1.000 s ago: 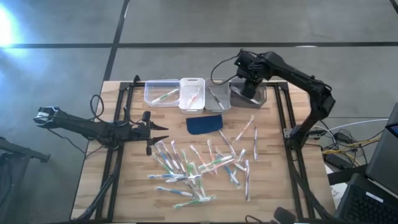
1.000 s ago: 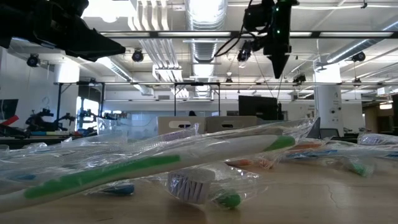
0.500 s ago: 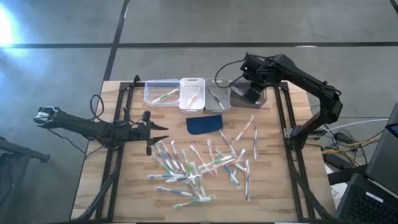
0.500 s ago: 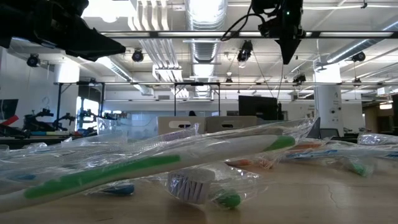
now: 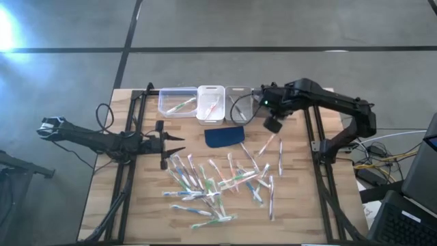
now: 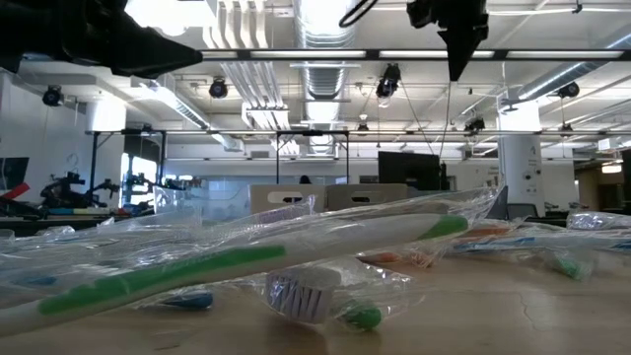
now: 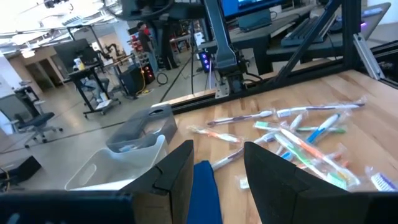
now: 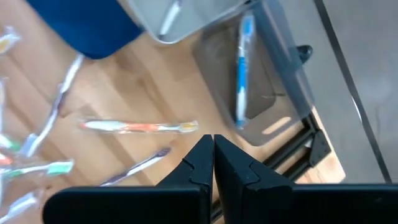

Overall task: Pick & Place Toothbrushes
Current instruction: Put the violet toothbrush into the gray bin

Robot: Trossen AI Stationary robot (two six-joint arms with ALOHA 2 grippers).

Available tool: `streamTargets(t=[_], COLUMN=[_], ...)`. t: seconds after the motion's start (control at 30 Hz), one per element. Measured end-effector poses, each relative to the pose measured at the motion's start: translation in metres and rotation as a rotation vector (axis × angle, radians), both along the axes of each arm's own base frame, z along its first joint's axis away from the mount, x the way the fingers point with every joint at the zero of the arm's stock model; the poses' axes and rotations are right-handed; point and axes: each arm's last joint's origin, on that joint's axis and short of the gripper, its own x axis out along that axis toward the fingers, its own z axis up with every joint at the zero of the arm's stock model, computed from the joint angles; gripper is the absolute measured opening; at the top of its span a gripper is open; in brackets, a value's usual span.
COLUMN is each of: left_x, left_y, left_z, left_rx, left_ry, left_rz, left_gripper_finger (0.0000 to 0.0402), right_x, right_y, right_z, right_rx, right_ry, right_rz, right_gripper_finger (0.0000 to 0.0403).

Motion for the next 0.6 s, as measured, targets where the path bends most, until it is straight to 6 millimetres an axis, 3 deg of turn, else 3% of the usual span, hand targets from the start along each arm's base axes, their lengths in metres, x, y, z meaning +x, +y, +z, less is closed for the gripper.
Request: streamTargets(t=[0.2, 0.5, 0.6], left_x=[0.000, 0.000, 0.000], left_y=[0.000, 0.000, 0.000], left_z=[0.000, -0.001, -0.001], left_rx=[0.000, -0.001, -0.001], left_ry=[0.005, 0.006, 0.008], left_rz=[0.000, 0.000, 0.000], left_gripper_finger=[0.0147, 0.0147, 0.0147], right_x=[0.007, 0.008, 0.008], right_y=[0.026, 0.068, 0.079], right_z=[0.000, -0.002, -0.005], right_rx=[0.009, 0.001, 0.011], right_ry=[-0.044, 0.013, 0.001], right_rz=[0.006, 0.243, 0.218], right_gripper_finger=[0.0008, 0.0008, 0.0008])
